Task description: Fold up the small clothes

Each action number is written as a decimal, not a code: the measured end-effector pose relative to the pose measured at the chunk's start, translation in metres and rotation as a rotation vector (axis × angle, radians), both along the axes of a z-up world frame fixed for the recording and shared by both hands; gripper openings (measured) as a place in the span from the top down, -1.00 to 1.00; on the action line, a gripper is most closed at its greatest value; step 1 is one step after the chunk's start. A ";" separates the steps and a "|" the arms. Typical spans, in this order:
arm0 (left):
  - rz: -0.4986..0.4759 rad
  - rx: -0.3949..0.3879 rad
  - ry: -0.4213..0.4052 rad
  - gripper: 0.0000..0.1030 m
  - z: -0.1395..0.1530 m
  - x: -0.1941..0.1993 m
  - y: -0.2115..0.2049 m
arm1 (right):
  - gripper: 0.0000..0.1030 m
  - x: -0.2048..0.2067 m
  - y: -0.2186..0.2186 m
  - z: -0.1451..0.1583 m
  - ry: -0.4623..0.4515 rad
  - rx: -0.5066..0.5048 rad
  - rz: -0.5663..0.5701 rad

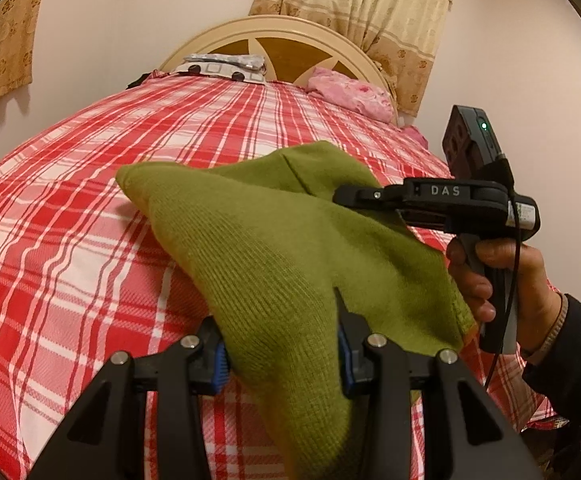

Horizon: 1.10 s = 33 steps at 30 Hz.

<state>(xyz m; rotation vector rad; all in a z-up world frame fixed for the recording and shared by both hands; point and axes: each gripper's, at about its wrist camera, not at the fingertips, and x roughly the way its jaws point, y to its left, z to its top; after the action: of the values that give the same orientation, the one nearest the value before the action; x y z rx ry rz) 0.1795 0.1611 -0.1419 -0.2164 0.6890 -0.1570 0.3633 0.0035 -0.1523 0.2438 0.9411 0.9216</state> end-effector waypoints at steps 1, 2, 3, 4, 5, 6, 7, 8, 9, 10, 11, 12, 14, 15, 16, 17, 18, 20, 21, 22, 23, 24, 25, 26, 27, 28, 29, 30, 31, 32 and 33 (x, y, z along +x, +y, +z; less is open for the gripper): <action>0.001 0.001 0.003 0.17 -0.001 -0.001 0.000 | 0.54 0.000 0.001 -0.001 0.002 -0.002 0.002; 0.003 0.000 0.006 0.17 -0.002 -0.002 0.001 | 0.54 -0.001 0.003 -0.002 0.005 -0.004 0.006; 0.004 0.001 0.009 0.17 -0.003 -0.003 0.001 | 0.54 -0.001 0.004 -0.004 0.007 -0.006 0.008; 0.005 0.000 0.011 0.17 -0.004 -0.004 0.002 | 0.54 -0.002 0.005 -0.005 0.010 -0.008 0.011; 0.006 -0.001 0.013 0.17 -0.005 -0.005 0.003 | 0.54 -0.003 0.006 -0.006 0.013 -0.008 0.012; 0.007 -0.001 0.015 0.17 -0.006 -0.006 0.004 | 0.54 -0.003 0.007 -0.007 0.016 -0.007 0.014; 0.009 -0.001 0.017 0.17 -0.006 -0.007 0.004 | 0.54 -0.002 0.008 -0.008 0.022 -0.006 0.016; 0.010 0.001 0.018 0.17 -0.006 -0.008 0.004 | 0.54 -0.002 0.009 -0.009 0.027 -0.005 0.018; 0.011 0.003 0.018 0.17 -0.007 -0.010 0.004 | 0.54 -0.001 0.010 -0.009 0.033 -0.004 0.021; 0.011 0.005 0.019 0.17 -0.007 -0.011 0.005 | 0.54 0.000 0.011 -0.010 0.042 -0.003 0.026; 0.012 0.004 0.021 0.17 -0.008 -0.012 0.006 | 0.54 0.000 0.013 -0.010 0.046 -0.002 0.029; 0.012 0.003 0.022 0.17 -0.009 -0.013 0.007 | 0.54 0.001 0.014 -0.011 0.049 -0.004 0.035; 0.015 0.000 0.029 0.17 -0.013 -0.014 0.009 | 0.54 0.001 0.017 -0.012 0.051 -0.007 0.040; 0.016 -0.002 0.031 0.17 -0.014 -0.014 0.010 | 0.54 0.002 0.017 -0.013 0.053 -0.007 0.040; 0.017 -0.005 0.033 0.17 -0.016 -0.014 0.010 | 0.54 0.002 0.018 -0.015 0.058 -0.005 0.039; 0.017 -0.007 0.034 0.17 -0.017 -0.015 0.011 | 0.54 0.002 0.018 -0.016 0.061 -0.003 0.037; 0.016 -0.007 0.034 0.17 -0.018 -0.015 0.012 | 0.54 0.003 0.018 -0.017 0.066 0.000 0.035; 0.014 -0.009 0.035 0.17 -0.021 -0.017 0.013 | 0.54 0.003 0.017 -0.018 0.070 0.002 0.034; 0.014 -0.011 0.037 0.17 -0.022 -0.017 0.013 | 0.54 0.002 0.017 -0.019 0.070 0.002 0.035; 0.013 -0.014 0.037 0.17 -0.024 -0.018 0.014 | 0.54 0.002 0.018 -0.019 0.069 -0.001 0.035; 0.013 -0.020 0.036 0.17 -0.025 -0.019 0.015 | 0.54 0.002 0.017 -0.020 0.070 -0.001 0.036; 0.012 -0.025 0.035 0.17 -0.025 -0.019 0.016 | 0.54 0.003 0.018 -0.020 0.071 -0.002 0.036; 0.011 -0.030 0.033 0.17 -0.027 -0.019 0.017 | 0.54 0.002 0.019 -0.020 0.071 -0.004 0.036; 0.011 -0.034 0.032 0.17 -0.028 -0.019 0.018 | 0.54 0.002 0.019 -0.020 0.070 -0.006 0.036; 0.011 -0.040 0.032 0.17 -0.031 -0.019 0.019 | 0.54 0.003 0.019 -0.021 0.071 -0.008 0.035; 0.012 -0.046 0.032 0.16 -0.032 -0.019 0.019 | 0.54 0.003 0.019 -0.022 0.071 -0.011 0.034; 0.012 -0.050 0.032 0.16 -0.034 -0.019 0.020 | 0.54 0.003 0.019 -0.023 0.070 -0.016 0.032; 0.012 -0.052 0.029 0.15 -0.035 -0.019 0.020 | 0.54 0.003 0.021 -0.024 0.069 -0.020 0.031; 0.012 -0.053 0.026 0.14 -0.035 -0.019 0.020 | 0.54 0.003 0.021 -0.025 0.068 -0.022 0.029; 0.013 -0.054 0.026 0.13 -0.035 -0.019 0.020 | 0.54 0.003 0.021 -0.026 0.067 -0.024 0.026; 0.014 -0.055 0.027 0.12 -0.035 -0.019 0.020 | 0.54 0.002 0.021 -0.026 0.066 -0.026 0.024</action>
<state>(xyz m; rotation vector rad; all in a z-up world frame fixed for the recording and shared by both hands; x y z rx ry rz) 0.1607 0.1815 -0.1767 -0.2770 0.7103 -0.1598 0.3656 0.0246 -0.1787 0.2420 1.0182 0.9273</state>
